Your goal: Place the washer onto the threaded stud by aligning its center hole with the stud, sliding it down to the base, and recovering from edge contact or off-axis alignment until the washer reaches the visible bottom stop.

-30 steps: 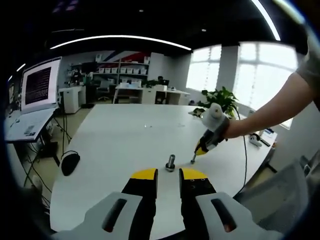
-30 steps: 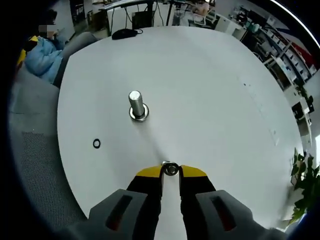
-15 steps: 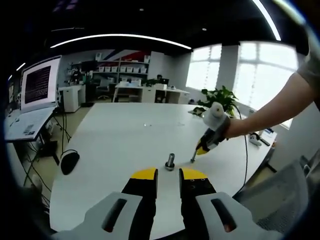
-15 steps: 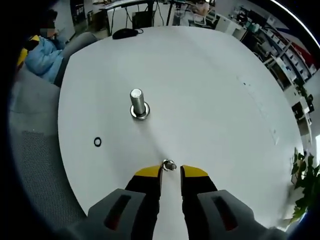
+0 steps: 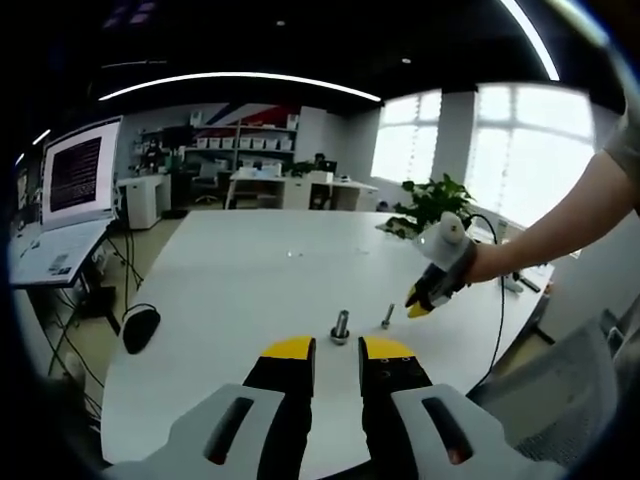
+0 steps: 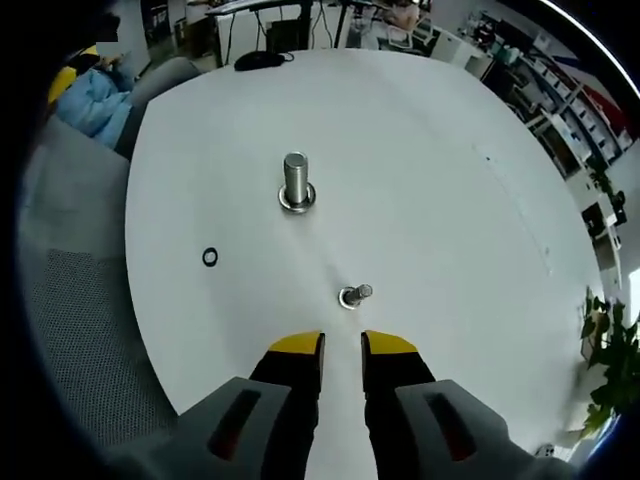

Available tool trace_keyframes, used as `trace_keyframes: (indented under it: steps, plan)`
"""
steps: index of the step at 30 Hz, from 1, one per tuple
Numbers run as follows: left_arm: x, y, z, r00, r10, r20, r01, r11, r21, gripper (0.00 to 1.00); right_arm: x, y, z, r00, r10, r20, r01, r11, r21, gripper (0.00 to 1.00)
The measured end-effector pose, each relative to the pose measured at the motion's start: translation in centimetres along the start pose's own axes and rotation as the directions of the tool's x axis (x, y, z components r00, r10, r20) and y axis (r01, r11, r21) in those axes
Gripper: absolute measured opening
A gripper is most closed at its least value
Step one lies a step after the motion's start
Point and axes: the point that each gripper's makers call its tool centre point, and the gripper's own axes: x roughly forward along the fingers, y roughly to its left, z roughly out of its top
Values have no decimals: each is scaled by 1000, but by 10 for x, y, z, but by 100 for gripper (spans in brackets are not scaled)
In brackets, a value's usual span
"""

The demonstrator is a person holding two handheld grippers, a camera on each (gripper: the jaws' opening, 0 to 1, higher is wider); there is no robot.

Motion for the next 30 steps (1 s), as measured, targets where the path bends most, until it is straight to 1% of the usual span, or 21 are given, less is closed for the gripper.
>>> trace_keyframes:
  steps: [4,8,19,22,24,26,30]
  plan:
    - [0,0,1,1000,-1,6,1,1000,2,15,-3,3,-1,1000,0,12,-1,1000,12,17]
    - [-1,1,2,1000,3,11,-3,1000,1,15,-4,8,-9,1000,2,-3,-2,1000,-16,17]
    - [-3,6,8,999,17,40,-16,1000,-15,15,-3,21,-24,1000,21,-8,-21,1000,0,17]
    - [-3,6,9,999,19,43,-18,1000,-15,15,-1,28,-27,999,34,-24,-35,999,-30,17]
    - [-3,6,8,999,20,40,-20,1000,-17,15,0,29,-28,999,35,-29,-37,998,-47,17]
    - [-3,7,8,999,23,39,-22,1000,-18,15,1,29,-26,999,38,-26,-39,998,-42,17]
    - [-3,8,7,999,26,36,-25,999,-21,15,3,37,-21,999,49,-14,-50,998,-32,18]
